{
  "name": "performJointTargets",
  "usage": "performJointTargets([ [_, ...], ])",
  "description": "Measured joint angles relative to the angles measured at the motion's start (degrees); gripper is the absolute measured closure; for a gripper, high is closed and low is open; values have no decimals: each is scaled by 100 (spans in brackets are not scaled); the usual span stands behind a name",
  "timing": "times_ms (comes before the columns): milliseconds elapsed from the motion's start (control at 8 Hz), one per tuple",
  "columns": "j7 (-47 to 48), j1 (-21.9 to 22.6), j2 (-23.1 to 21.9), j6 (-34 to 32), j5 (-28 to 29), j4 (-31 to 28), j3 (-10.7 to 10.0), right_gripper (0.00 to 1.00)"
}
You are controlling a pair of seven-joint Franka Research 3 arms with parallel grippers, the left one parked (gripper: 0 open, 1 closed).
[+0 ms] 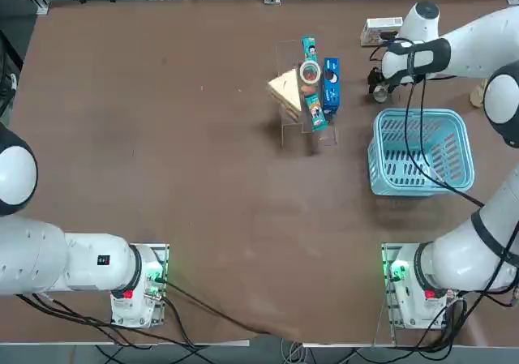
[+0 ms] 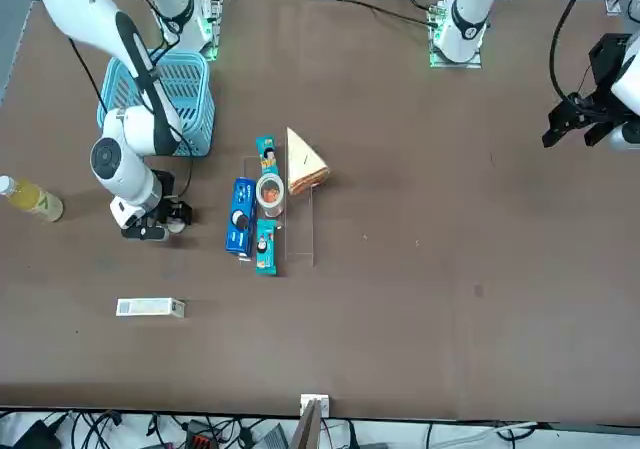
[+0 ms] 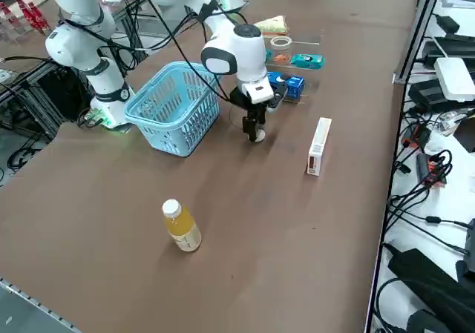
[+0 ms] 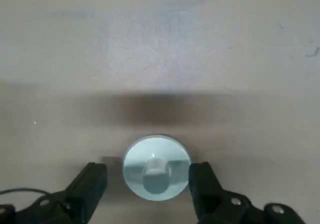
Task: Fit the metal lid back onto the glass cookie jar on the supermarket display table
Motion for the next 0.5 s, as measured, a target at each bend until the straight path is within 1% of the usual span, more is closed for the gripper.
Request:
performJointTargets([
  [250,4,0,0,0,0,0,0,2],
  [375,4,0,-1,0,0,0,0,18],
  [500,4,0,-2,0,0,0,0,43],
])
